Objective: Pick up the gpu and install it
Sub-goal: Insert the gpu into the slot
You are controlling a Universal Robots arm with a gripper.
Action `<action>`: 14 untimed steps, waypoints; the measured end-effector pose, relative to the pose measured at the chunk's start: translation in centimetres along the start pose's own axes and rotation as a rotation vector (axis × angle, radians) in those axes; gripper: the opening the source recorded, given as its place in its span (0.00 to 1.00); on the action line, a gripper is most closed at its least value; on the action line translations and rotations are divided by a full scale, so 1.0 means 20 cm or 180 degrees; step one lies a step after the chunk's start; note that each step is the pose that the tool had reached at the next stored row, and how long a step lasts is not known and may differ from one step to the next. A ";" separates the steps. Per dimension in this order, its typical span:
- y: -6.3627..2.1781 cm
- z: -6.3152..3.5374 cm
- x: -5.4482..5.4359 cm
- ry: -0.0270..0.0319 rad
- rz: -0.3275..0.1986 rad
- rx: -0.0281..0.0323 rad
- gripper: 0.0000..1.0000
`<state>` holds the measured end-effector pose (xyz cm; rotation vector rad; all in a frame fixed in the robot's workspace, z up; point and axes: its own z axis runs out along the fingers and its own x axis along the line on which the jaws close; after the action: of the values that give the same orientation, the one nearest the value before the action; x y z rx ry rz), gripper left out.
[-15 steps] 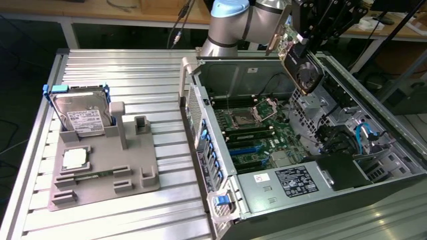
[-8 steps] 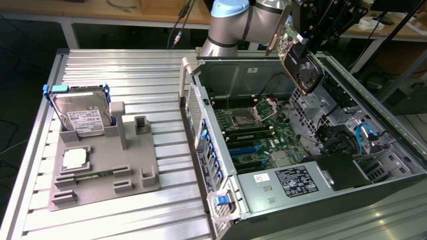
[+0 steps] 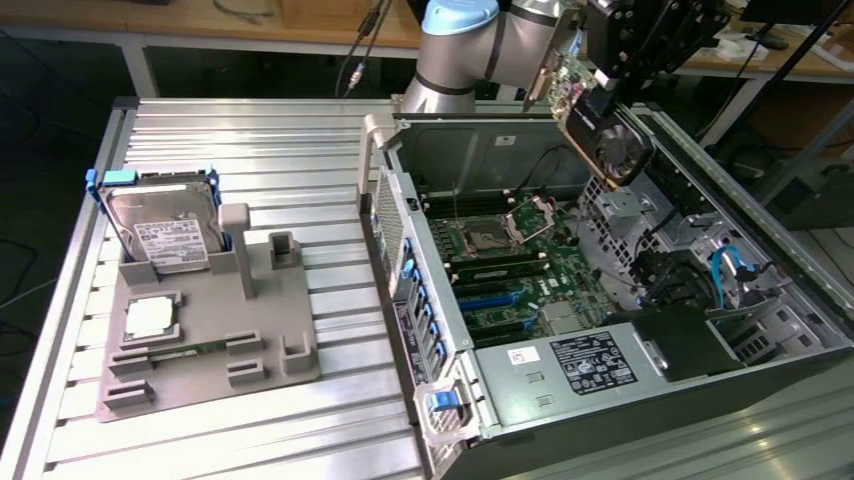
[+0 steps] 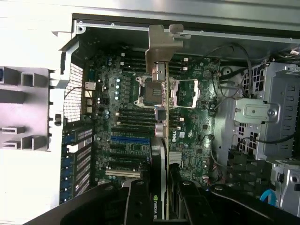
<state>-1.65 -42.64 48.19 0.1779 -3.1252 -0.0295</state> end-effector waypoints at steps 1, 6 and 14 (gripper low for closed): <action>0.000 0.000 0.00 0.0001 -0.0062 0.0001 0.27; 0.000 0.001 0.00 0.0007 -0.0352 0.0004 0.27; 0.000 0.004 0.00 0.0019 -0.0964 0.0010 0.27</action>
<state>-1.64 -42.64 48.12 0.6466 -3.0600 -0.0264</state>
